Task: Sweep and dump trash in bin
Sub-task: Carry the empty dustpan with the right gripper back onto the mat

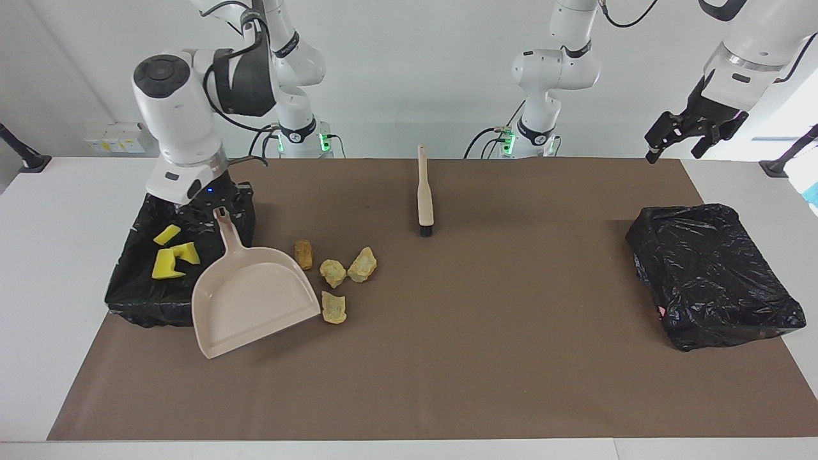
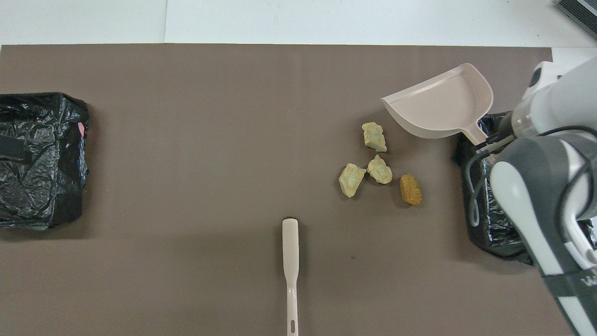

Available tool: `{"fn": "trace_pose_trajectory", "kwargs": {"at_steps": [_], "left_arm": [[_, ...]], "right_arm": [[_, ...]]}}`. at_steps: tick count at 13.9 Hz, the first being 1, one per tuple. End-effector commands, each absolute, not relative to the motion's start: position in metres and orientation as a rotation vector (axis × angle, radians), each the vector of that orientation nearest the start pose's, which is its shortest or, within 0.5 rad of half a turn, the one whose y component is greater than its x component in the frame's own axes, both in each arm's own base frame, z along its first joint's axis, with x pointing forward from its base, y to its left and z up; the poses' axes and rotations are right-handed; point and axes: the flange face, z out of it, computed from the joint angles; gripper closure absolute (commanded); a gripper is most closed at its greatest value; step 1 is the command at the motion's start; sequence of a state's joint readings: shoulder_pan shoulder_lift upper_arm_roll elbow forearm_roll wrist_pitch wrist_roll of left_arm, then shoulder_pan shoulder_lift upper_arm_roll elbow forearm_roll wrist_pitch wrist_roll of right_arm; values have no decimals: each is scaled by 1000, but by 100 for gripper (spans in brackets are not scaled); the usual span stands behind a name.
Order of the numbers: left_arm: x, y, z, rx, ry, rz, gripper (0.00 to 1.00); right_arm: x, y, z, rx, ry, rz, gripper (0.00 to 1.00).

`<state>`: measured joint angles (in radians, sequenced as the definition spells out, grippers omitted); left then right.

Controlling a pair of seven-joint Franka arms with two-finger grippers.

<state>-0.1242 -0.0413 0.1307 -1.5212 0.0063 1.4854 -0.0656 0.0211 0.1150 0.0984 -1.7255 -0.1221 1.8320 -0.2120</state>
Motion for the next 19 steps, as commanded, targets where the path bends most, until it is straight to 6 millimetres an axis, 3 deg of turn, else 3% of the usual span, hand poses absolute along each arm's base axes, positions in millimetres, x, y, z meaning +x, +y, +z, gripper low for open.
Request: {"fn": "trace_pose_trajectory", "kwargs": {"at_steps": [1, 9, 11, 14, 16, 17, 18, 19], "left_arm": [[529, 8, 667, -3122, -116, 2, 0], [529, 8, 667, -3122, -116, 2, 0], [529, 8, 667, -3122, -116, 2, 0], [528, 8, 668, -3122, -116, 0, 0], [529, 8, 667, -3122, -116, 2, 0], [529, 8, 667, -3122, -116, 2, 0], [529, 8, 667, -3122, -116, 2, 0], [529, 8, 667, -3122, -116, 2, 0]], "right_arm": [[598, 138, 491, -3199, -345, -22, 100], [582, 348, 441, -3153, -33, -96, 100], [577, 387, 419, -3140, -27, -127, 100], [572, 429, 380, -3148, -14, -151, 100], [570, 432, 374, -3186, -45, -179, 97], [571, 431, 374, -3195, -50, -189, 16], [572, 428, 380, -3199, -44, -194, 0], [575, 421, 390, -3197, -29, -203, 0]]}}
